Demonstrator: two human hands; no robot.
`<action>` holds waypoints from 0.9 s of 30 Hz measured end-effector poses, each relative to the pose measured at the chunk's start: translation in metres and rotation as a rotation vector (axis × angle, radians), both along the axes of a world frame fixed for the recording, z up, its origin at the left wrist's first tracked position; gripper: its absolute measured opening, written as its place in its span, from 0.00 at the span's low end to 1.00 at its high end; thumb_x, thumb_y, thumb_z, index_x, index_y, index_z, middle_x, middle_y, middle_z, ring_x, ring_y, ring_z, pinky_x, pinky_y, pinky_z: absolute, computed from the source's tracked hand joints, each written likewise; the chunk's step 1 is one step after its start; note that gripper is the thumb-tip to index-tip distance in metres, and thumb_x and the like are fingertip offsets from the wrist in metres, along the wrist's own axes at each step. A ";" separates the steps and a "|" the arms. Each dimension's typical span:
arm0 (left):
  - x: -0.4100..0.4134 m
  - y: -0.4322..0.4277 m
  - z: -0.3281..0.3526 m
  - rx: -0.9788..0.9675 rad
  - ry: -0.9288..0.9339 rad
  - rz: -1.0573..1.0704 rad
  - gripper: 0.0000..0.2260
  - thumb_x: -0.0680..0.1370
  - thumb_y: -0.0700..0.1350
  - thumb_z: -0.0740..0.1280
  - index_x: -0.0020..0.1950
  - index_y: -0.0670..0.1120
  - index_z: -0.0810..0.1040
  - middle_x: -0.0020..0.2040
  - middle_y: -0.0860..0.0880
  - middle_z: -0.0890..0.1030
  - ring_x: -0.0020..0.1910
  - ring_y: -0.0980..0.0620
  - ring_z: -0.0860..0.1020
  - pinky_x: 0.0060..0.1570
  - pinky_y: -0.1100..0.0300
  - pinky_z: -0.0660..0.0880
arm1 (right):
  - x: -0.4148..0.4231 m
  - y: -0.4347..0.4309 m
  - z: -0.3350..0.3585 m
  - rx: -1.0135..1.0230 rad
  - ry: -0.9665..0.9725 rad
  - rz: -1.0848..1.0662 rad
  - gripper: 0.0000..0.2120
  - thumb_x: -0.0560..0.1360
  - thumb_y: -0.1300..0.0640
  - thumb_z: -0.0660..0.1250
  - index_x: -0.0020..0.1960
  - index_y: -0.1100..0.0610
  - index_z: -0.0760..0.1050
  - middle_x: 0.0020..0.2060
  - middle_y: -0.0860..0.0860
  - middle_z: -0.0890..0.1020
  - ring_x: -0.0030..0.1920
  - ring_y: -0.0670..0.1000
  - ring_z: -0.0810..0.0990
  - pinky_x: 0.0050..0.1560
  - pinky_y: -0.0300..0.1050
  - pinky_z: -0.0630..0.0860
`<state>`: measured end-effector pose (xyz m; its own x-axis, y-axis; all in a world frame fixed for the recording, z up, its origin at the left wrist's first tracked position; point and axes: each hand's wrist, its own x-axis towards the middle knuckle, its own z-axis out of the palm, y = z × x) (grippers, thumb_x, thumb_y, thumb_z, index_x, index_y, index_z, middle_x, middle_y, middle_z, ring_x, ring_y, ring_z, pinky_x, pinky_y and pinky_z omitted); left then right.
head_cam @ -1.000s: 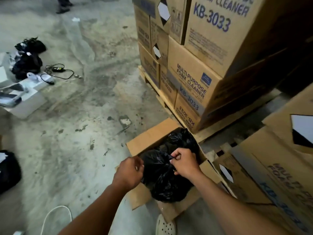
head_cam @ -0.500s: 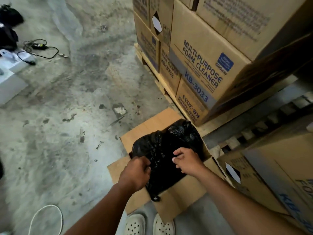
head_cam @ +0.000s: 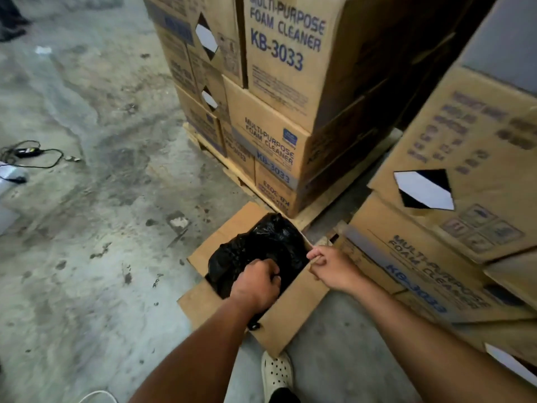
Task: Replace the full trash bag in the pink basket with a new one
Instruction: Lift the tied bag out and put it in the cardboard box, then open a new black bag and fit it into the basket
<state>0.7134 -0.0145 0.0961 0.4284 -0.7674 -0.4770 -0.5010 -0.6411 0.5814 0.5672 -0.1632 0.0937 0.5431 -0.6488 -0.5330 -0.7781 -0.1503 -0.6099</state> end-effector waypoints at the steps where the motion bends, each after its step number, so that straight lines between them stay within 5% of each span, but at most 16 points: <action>1: -0.015 0.000 0.010 -0.019 -0.002 -0.030 0.11 0.78 0.49 0.64 0.59 0.52 0.79 0.60 0.47 0.80 0.58 0.44 0.80 0.59 0.47 0.78 | -0.012 0.007 0.014 -0.011 -0.010 -0.023 0.05 0.74 0.56 0.69 0.46 0.45 0.77 0.33 0.42 0.79 0.36 0.45 0.79 0.33 0.38 0.70; 8: -0.148 0.016 0.083 -0.037 -0.003 -0.340 0.14 0.77 0.50 0.64 0.62 0.50 0.79 0.62 0.46 0.80 0.61 0.43 0.78 0.61 0.51 0.76 | -0.152 0.065 0.101 -0.068 -0.047 -0.176 0.08 0.74 0.57 0.71 0.52 0.50 0.79 0.42 0.45 0.81 0.42 0.44 0.79 0.37 0.34 0.70; 15: -0.325 0.004 0.125 -0.048 -0.027 -0.628 0.13 0.78 0.51 0.64 0.60 0.51 0.79 0.61 0.44 0.81 0.61 0.42 0.79 0.61 0.53 0.76 | -0.369 0.110 0.153 -0.143 -0.062 -0.478 0.11 0.76 0.61 0.69 0.58 0.61 0.79 0.44 0.49 0.79 0.46 0.49 0.77 0.49 0.42 0.75; 22: -0.574 0.011 0.125 -0.104 0.051 -0.859 0.13 0.76 0.46 0.65 0.58 0.46 0.82 0.57 0.45 0.84 0.58 0.44 0.81 0.58 0.54 0.76 | -0.615 0.181 0.154 -0.082 -0.106 -0.769 0.11 0.74 0.73 0.64 0.49 0.58 0.75 0.37 0.52 0.78 0.35 0.47 0.74 0.41 0.40 0.71; 27: -0.739 0.044 0.110 -0.090 0.097 -0.976 0.12 0.77 0.44 0.65 0.58 0.45 0.83 0.57 0.46 0.85 0.58 0.45 0.81 0.59 0.54 0.75 | -0.786 0.237 0.131 -0.012 0.006 -0.910 0.07 0.76 0.61 0.67 0.51 0.51 0.76 0.43 0.48 0.79 0.43 0.49 0.77 0.45 0.38 0.74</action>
<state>-0.0252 0.0297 0.2064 -0.4505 -0.7985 -0.3993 -0.7344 0.0771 0.6743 -0.2185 0.0741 0.2251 -0.1844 -0.8313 -0.5243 -0.6027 0.5170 -0.6078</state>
